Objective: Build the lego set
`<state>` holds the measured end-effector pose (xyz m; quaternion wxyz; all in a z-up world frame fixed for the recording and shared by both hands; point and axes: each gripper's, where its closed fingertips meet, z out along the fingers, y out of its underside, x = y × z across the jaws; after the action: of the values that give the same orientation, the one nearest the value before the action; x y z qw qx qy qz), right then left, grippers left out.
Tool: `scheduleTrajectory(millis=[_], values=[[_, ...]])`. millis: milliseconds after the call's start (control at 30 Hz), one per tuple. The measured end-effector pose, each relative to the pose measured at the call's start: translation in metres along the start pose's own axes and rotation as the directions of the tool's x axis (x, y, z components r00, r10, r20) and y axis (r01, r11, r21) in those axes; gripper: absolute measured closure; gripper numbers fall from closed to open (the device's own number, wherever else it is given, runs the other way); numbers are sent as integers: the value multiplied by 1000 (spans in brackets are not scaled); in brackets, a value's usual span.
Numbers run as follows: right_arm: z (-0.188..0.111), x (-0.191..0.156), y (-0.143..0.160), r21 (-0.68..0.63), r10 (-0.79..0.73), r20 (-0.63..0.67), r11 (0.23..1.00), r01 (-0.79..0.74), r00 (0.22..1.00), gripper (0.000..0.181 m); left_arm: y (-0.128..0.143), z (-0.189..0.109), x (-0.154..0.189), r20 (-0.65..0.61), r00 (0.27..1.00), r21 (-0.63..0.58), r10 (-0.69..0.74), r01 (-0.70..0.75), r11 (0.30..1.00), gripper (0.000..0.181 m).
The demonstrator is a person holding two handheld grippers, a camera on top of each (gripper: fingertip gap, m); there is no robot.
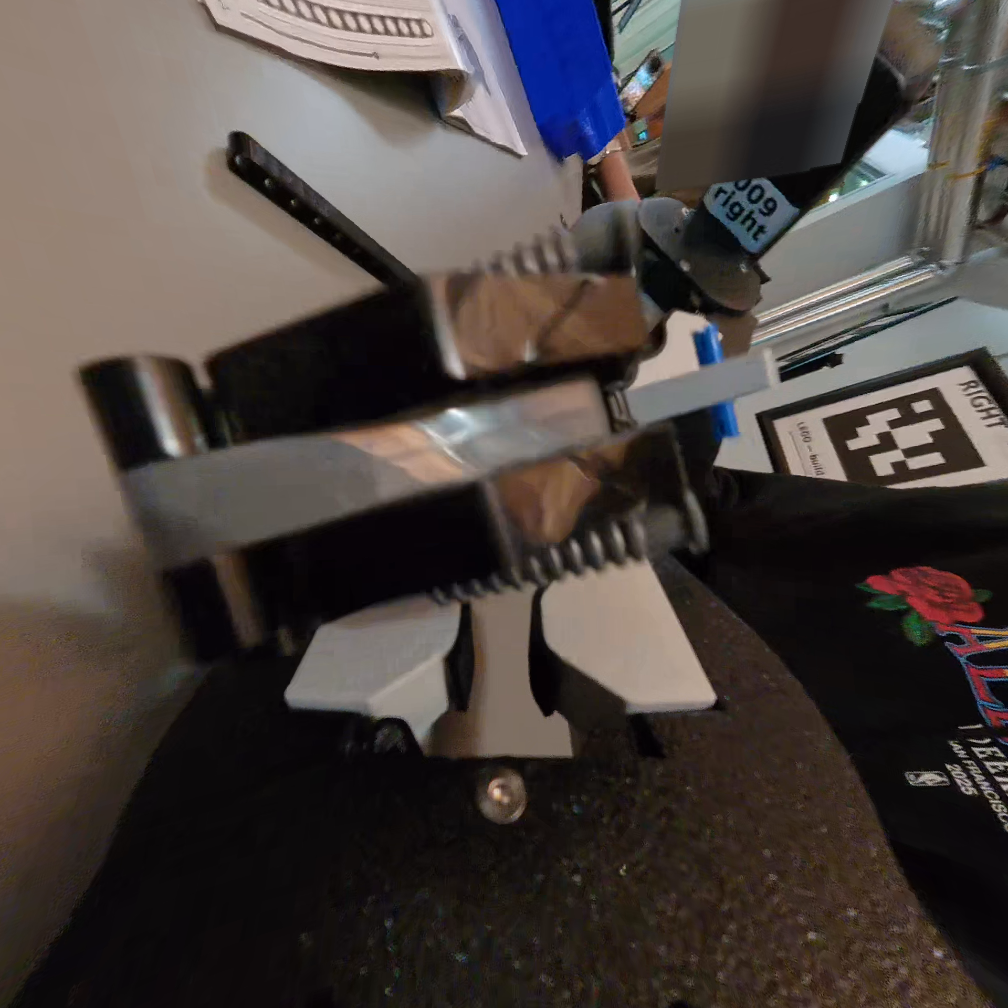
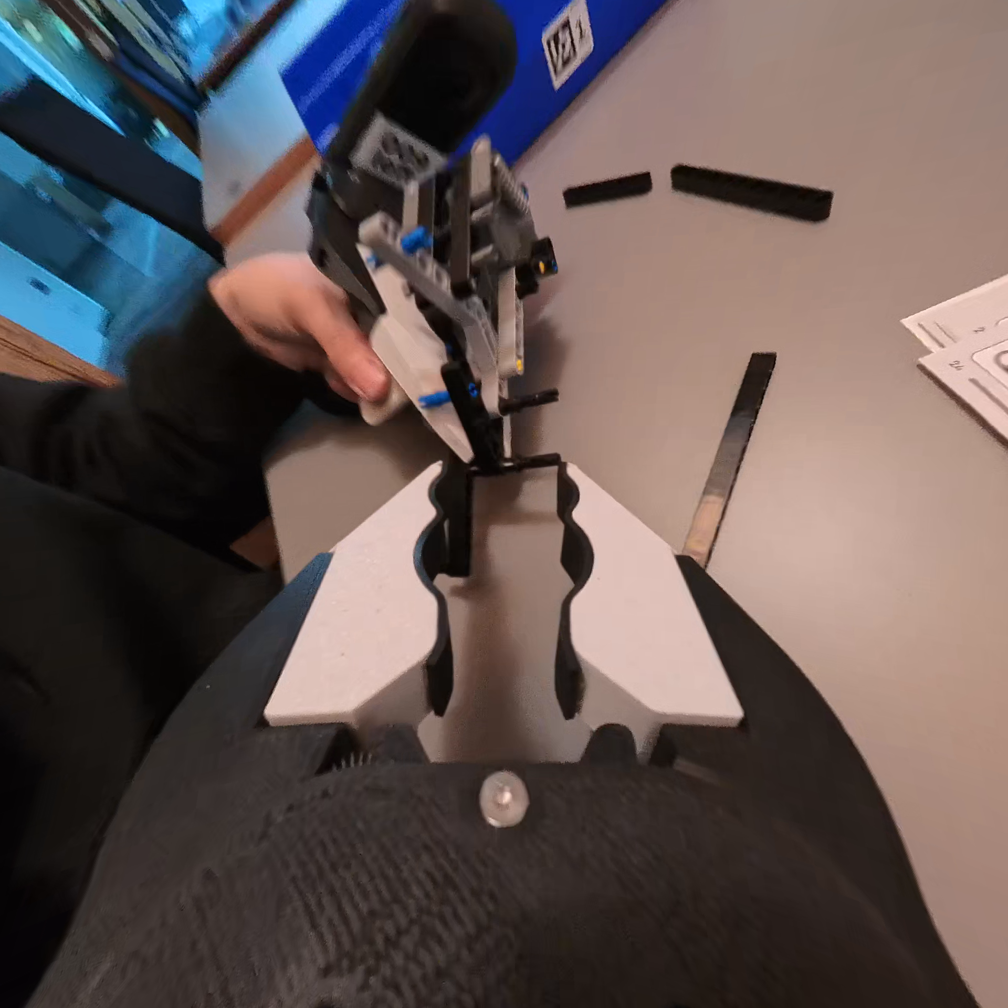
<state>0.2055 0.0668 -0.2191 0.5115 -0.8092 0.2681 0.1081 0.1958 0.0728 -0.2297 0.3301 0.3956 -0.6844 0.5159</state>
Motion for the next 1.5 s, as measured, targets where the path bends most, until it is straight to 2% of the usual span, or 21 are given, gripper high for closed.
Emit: scheduleTrajectory(millis=[100,233,300,400,700,767,833,967,1067,1167,1233,1300,1367,1433,1500], values=[[8,13,15,-84,-99,-112,992,90,989,140,1,1,-2,47,999,15,-2,2,1000,172],[13,9,18,-98,-144,-136,987,131,980,141,5,2,-5,126,992,19,1,-3,1000,168],[14,7,21,-115,-186,-153,979,169,971,142,7,1,-9,201,980,12,-1,-2,1000,160],[18,3,26,-149,-207,-141,971,186,968,151,9,-1,-12,286,958,4,7,-8,1000,153],[31,-6,27,-171,-219,-116,965,198,969,148,18,-17,-11,315,945,73,-86,66,995,151],[32,-9,29,-180,-248,-128,958,223,960,148,20,-21,-6,299,948,92,-114,90,992,141],[33,-16,32,-190,-280,-109,948,257,954,146,24,-27,-4,296,946,91,-135,113,989,137],[16,-17,23,-141,-329,-98,939,314,939,144,28,-41,-4,337,932,93,-136,111,989,131],[-32,13,-2,-77,-407,-239,913,400,882,135,29,-54,-7,370,917,121,-147,109,987,129],[-99,79,-27,-60,-448,-494,873,485,745,130,30,-62,-10,387,908,153,-159,107,982,129],[-134,122,-30,-117,-468,-596,854,506,653,115,30,-65,-13,404,903,167,-149,87,982,134],[-142,145,-24,-146,-504,-566,840,522,652,102,26,-66,-16,399,903,205,-160,82,975,136],[-141,162,-15,-207,-541,-529,830,519,654,100,15,-66,-20,381,907,267,-176,74,961,135],[-144,176,-10,-273,-573,-526,814,513,628,103,4,-65,-25,364,913,308,-185,70,949,135],[-143,183,-10,-264,-559,-528,824,502,640,109,-6,-65,-28,358,918,337,-168,41,941,130]])
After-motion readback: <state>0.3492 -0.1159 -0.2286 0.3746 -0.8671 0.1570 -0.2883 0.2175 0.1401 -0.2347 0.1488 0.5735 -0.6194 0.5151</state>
